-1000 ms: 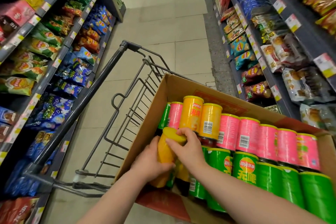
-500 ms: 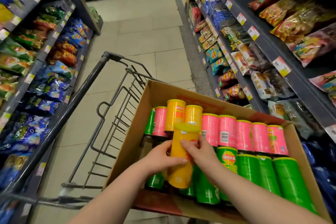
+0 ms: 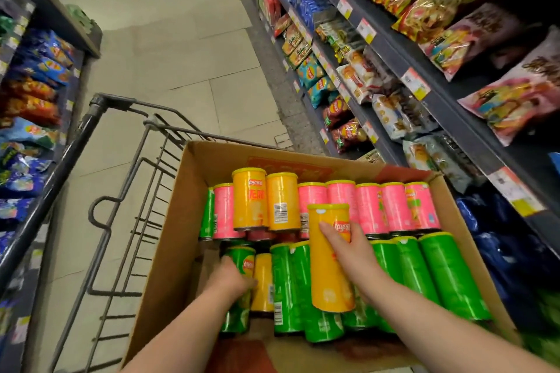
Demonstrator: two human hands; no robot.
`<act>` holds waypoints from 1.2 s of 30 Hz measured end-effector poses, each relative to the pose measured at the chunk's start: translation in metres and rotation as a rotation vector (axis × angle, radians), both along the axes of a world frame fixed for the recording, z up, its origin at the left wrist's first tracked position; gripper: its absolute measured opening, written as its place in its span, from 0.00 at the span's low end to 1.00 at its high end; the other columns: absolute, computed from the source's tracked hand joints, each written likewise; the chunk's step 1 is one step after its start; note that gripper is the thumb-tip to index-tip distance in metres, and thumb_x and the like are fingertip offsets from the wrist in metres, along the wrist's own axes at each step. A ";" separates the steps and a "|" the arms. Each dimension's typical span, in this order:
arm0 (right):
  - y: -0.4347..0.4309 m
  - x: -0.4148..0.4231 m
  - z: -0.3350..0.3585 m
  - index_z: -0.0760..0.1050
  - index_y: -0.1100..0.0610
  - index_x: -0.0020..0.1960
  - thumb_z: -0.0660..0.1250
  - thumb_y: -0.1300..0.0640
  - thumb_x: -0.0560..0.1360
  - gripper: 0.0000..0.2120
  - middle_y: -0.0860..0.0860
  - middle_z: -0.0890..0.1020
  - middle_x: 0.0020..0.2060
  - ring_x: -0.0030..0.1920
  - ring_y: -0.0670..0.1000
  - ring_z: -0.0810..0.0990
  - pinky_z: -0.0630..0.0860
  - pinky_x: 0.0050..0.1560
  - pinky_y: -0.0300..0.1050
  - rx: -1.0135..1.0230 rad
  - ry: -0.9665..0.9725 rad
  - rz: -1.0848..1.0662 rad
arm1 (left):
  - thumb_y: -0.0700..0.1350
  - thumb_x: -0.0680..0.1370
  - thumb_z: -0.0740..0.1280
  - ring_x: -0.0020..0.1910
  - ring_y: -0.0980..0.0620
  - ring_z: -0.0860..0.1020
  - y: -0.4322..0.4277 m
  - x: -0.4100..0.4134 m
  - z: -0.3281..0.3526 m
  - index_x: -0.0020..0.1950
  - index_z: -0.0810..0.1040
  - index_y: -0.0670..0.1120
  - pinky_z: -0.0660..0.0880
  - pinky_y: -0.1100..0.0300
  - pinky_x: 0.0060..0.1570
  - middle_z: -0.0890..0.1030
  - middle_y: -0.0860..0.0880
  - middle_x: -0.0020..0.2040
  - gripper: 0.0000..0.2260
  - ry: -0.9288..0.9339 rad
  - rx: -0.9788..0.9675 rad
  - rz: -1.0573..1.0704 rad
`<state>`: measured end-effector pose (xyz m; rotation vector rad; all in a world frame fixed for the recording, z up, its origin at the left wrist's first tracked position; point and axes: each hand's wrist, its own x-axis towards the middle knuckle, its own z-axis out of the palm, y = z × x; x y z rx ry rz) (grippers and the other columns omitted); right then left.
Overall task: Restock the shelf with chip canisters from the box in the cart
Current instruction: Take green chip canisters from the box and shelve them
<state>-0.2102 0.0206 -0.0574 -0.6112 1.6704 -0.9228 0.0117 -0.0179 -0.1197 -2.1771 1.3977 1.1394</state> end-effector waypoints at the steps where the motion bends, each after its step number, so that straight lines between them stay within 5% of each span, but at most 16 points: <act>1: 0.000 -0.001 -0.002 0.66 0.45 0.55 0.68 0.47 0.74 0.14 0.49 0.78 0.52 0.54 0.52 0.78 0.75 0.59 0.53 0.008 -0.009 -0.001 | 0.53 0.71 0.73 0.62 0.44 0.74 0.001 -0.001 -0.004 0.70 0.61 0.45 0.72 0.52 0.57 0.71 0.43 0.65 0.34 -0.011 -0.003 0.027; 7: 0.000 -0.005 -0.012 0.66 0.45 0.58 0.67 0.44 0.73 0.17 0.50 0.79 0.56 0.55 0.53 0.79 0.74 0.61 0.57 0.048 -0.019 -0.016 | 0.50 0.70 0.75 0.65 0.42 0.73 0.009 -0.003 -0.021 0.75 0.52 0.45 0.71 0.48 0.62 0.72 0.42 0.67 0.43 -0.015 0.030 0.101; 18: 0.002 0.002 0.003 0.66 0.50 0.65 0.67 0.40 0.73 0.26 0.52 0.78 0.58 0.57 0.55 0.78 0.75 0.60 0.57 0.074 0.009 -0.005 | 0.50 0.68 0.74 0.55 0.45 0.77 0.008 0.000 0.031 0.71 0.61 0.45 0.75 0.55 0.56 0.76 0.44 0.59 0.37 0.158 0.012 0.116; 23: 0.007 0.012 0.026 0.65 0.51 0.69 0.66 0.39 0.73 0.30 0.52 0.77 0.61 0.58 0.55 0.77 0.74 0.60 0.52 0.013 0.020 -0.014 | 0.57 0.54 0.70 0.52 0.47 0.79 0.022 -0.009 0.073 0.70 0.63 0.48 0.76 0.54 0.56 0.78 0.46 0.56 0.46 0.341 -0.073 0.102; 30: 0.030 0.020 0.058 0.60 0.53 0.74 0.66 0.38 0.73 0.36 0.54 0.72 0.67 0.64 0.56 0.73 0.71 0.65 0.53 -0.082 0.070 -0.046 | 0.51 0.70 0.74 0.49 0.53 0.77 0.046 -0.017 0.114 0.76 0.53 0.53 0.74 0.58 0.48 0.76 0.50 0.55 0.42 0.584 -0.300 0.075; 36: 0.064 0.015 0.080 0.58 0.50 0.75 0.66 0.35 0.70 0.40 0.53 0.72 0.67 0.63 0.56 0.74 0.72 0.64 0.58 -0.102 0.067 -0.119 | 0.50 0.71 0.73 0.52 0.53 0.77 0.072 -0.034 0.145 0.77 0.51 0.53 0.74 0.53 0.57 0.75 0.54 0.53 0.42 0.713 -0.383 -0.020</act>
